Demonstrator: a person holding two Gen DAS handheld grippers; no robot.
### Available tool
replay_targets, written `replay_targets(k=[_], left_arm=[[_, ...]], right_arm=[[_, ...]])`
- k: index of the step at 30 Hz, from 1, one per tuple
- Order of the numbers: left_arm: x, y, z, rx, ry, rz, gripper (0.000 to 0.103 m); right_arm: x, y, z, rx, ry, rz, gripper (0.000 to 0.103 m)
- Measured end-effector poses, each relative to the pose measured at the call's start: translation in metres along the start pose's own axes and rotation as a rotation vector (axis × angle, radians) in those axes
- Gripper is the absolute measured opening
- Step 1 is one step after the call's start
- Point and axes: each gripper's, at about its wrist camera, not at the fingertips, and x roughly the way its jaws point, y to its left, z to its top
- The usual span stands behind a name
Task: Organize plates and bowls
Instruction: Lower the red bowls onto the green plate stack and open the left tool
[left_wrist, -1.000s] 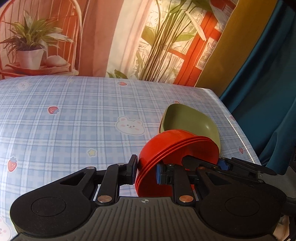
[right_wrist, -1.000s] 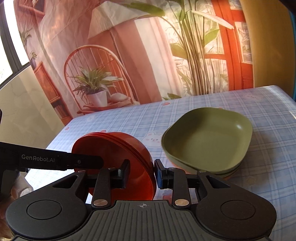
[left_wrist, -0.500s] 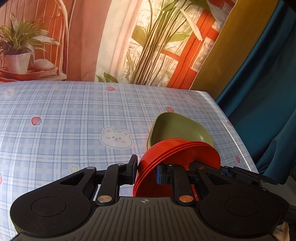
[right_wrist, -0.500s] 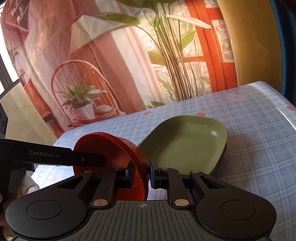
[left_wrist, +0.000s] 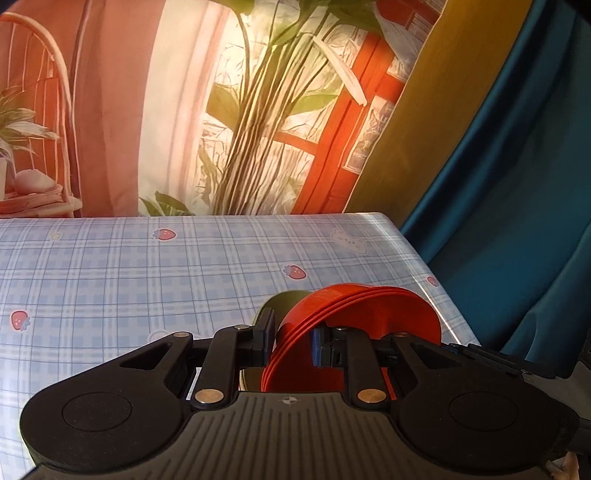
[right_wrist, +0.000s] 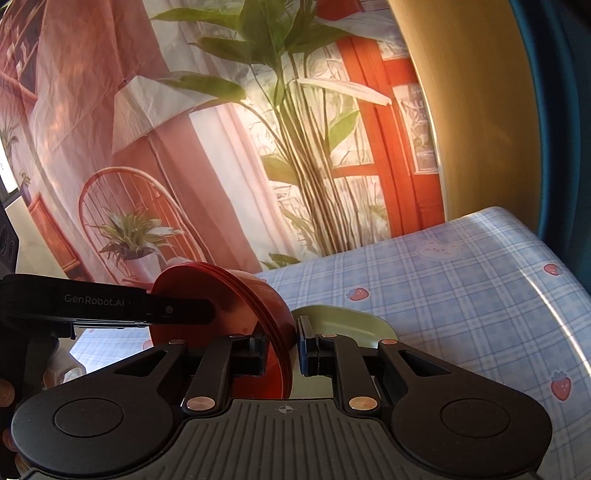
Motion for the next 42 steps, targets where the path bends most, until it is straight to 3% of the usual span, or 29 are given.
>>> replay_targets(k=[8, 26, 35, 42], left_arm=[[0.042, 0.002, -0.014, -0.002, 0.096, 0.018, 0.021], [0.041, 0.003, -0.023, 0.047, 0.084, 0.079, 0.021], [0.017, -0.003, -0.029, 0.074, 0.052, 0.108, 0.022], [-0.007, -0.002, -0.031, 0.068, 0.025, 0.145, 0.032]], right_arm=[[0.018, -0.028, -0.016, 0.072, 0.074, -0.045, 0.014], [0.02, -0.021, -0.025, -0.027, 0.063, -0.136, 0.015], [0.004, -0.013, -0.029, -0.042, 0.071, -0.17, 0.025], [-0.014, 0.002, -0.028, -0.068, 0.061, -0.188, 0.047]])
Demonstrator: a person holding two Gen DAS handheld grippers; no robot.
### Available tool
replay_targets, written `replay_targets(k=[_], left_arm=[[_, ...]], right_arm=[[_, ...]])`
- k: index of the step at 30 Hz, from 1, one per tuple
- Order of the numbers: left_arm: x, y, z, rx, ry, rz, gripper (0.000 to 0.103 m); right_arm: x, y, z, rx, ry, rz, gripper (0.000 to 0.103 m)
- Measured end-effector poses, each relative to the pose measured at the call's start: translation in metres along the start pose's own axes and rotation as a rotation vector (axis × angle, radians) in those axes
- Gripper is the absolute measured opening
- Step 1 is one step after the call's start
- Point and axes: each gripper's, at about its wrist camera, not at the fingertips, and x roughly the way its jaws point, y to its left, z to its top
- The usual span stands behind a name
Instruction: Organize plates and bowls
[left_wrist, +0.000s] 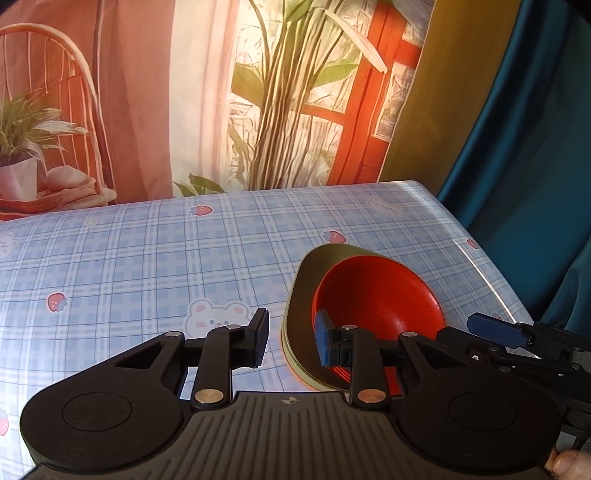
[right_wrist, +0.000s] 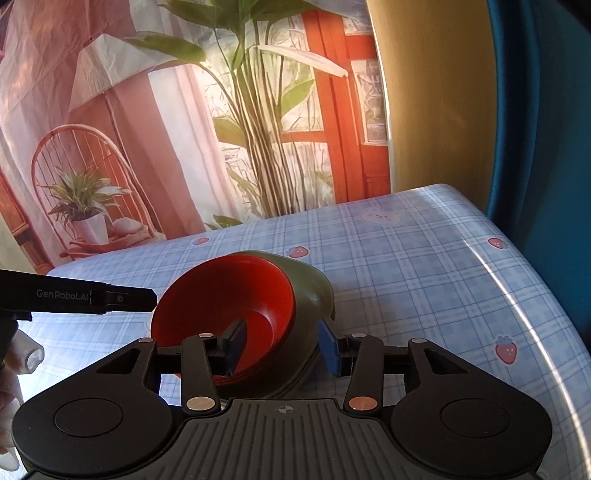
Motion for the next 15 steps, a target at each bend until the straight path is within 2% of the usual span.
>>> replay_targets(k=[5, 7, 9, 11, 15], left_arm=[[-0.026, 0.003, -0.002, 0.012, -0.048, 0.035, 0.049], [-0.039, 0.002, -0.003, 0.019, -0.074, 0.056, 0.06], [-0.05, 0.002, -0.005, 0.022, -0.102, 0.078, 0.078], [-0.065, 0.003, -0.007, 0.025, -0.133, 0.097, 0.088], [-0.091, 0.005, -0.012, 0.021, -0.172, 0.126, 0.097]], right_arm=[[-0.019, 0.01, 0.004, -0.021, -0.018, -0.005, 0.062], [-0.028, 0.014, 0.006, -0.027, -0.028, -0.007, 0.071], [-0.036, 0.018, 0.008, -0.035, -0.037, -0.004, 0.079], [-0.047, 0.024, 0.009, -0.048, -0.05, 0.0, 0.087], [-0.067, 0.037, 0.013, -0.073, -0.072, 0.01, 0.102]])
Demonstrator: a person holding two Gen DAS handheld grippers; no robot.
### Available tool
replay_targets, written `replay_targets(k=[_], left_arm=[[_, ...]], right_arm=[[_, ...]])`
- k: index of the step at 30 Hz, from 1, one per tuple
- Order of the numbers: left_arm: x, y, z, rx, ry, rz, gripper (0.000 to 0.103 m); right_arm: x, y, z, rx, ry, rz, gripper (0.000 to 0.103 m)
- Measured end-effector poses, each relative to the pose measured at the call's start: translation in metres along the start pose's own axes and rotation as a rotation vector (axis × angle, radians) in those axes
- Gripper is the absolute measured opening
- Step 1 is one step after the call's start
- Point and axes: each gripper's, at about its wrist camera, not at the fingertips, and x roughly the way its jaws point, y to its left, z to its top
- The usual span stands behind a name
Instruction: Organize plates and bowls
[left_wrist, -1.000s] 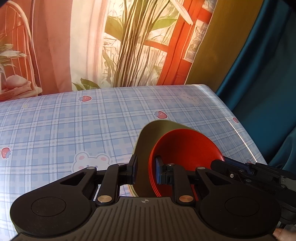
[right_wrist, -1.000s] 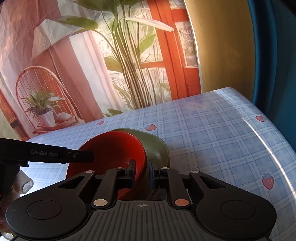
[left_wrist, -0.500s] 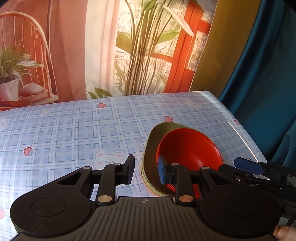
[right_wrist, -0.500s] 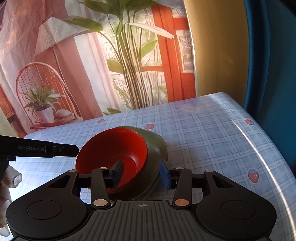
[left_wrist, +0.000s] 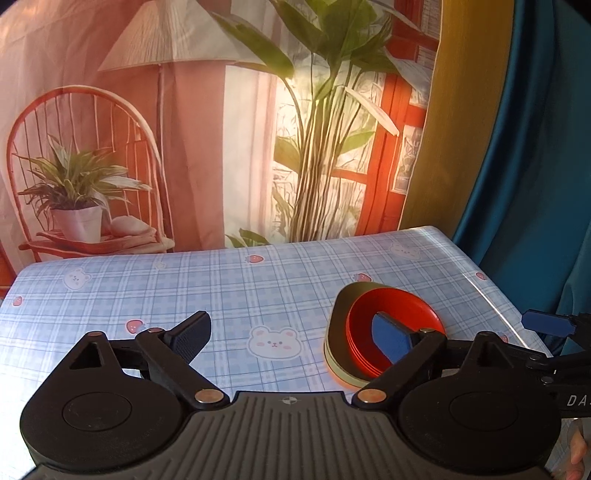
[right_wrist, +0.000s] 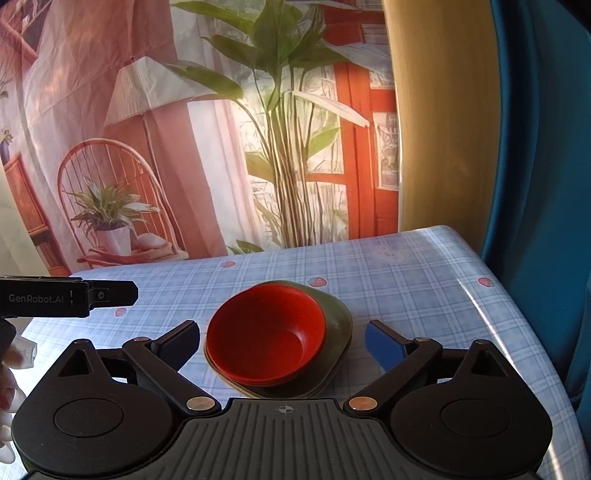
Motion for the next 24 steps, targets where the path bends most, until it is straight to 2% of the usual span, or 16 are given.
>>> replay_targets(k=[7, 13, 24], left_arm=[[-0.047, 0.01, 0.0, 0.012, -0.038, 0.075, 0.103], [-0.103, 0.015, -0.001, 0.014, -0.108, 0.2, 0.103], [-0.194, 0.023, -0.011, -0.081, -0.186, 0.241, 0.103]], right_arm=[[-0.035, 0.021, 0.01, -0.017, -0.039, 0.021, 0.103], [-0.071, 0.044, 0.018, -0.042, -0.085, 0.025, 0.103], [-0.134, 0.075, 0.024, -0.088, -0.181, 0.064, 0.103]])
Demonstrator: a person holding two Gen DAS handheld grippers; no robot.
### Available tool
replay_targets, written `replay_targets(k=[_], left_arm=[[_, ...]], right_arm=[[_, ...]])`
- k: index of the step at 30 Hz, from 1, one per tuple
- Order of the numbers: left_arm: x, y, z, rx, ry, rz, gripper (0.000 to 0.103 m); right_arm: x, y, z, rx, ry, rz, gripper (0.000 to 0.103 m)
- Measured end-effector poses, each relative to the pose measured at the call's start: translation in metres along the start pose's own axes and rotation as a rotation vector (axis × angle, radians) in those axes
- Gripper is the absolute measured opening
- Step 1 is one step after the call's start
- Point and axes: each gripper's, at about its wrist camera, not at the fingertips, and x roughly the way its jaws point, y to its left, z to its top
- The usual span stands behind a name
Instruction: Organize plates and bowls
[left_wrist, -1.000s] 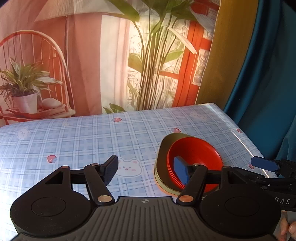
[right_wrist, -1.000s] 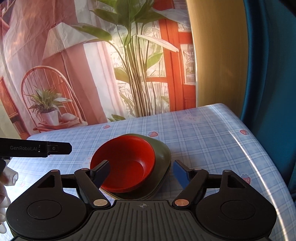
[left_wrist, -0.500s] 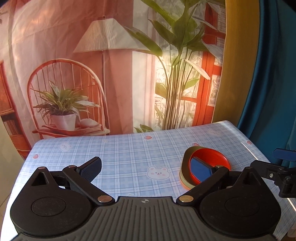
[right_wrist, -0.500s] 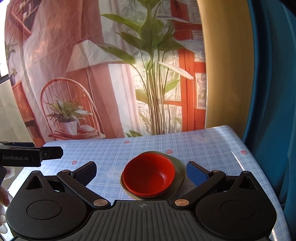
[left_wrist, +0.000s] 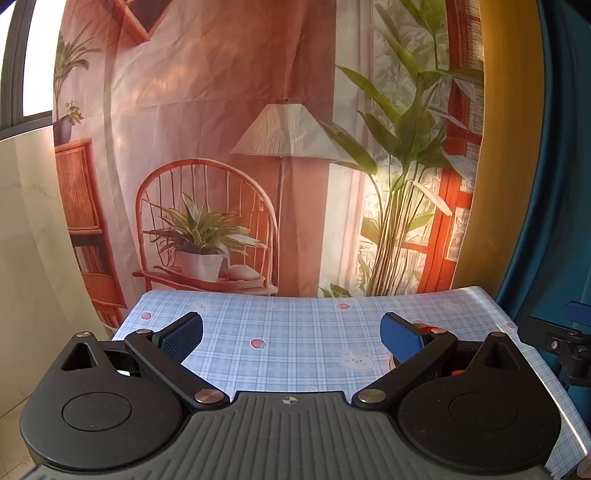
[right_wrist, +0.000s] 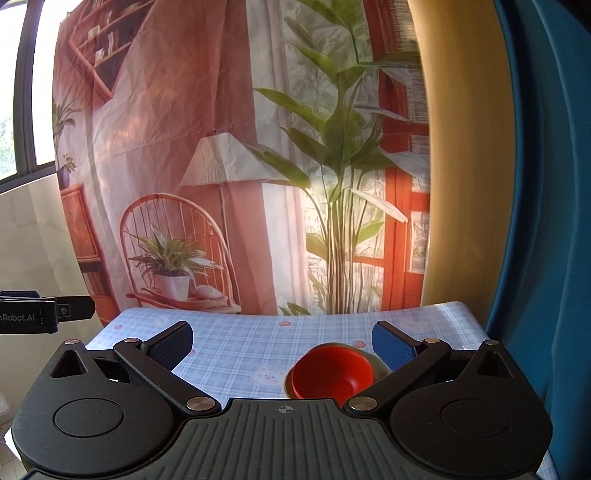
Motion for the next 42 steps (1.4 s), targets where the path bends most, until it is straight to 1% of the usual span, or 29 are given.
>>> replay_targets(k=[2, 5, 7, 12, 26, 35, 42], left_arm=[[-0.012, 0.004, -0.002, -0.012, -0.019, 0.01, 0.103], [-0.028, 0.005, -0.005, 0.001, -0.052, 0.057, 0.103], [-0.036, 0.005, -0.007, 0.01, -0.065, 0.074, 0.103], [-0.044, 0.009, -0.01, -0.004, -0.055, 0.077, 0.103], [-0.042, 0.008, -0.012, 0.003, -0.044, 0.095, 0.103], [-0.038, 0.008, -0.013, 0.002, -0.025, 0.087, 0.103], [-0.034, 0.007, -0.014, 0.005, -0.013, 0.085, 0.103]], right_arm=[[-0.007, 0.003, 0.001, 0.003, -0.005, 0.005, 0.103], [-0.015, 0.003, 0.001, 0.011, -0.011, 0.008, 0.103], [-0.02, 0.002, 0.0, 0.015, -0.013, 0.009, 0.103], [-0.026, -0.001, -0.001, 0.024, -0.015, -0.002, 0.103], [-0.028, -0.006, -0.002, 0.034, -0.018, -0.011, 0.103], [-0.025, -0.005, -0.002, 0.03, -0.006, -0.003, 0.103], [-0.021, -0.004, -0.002, 0.014, 0.003, -0.018, 0.103]])
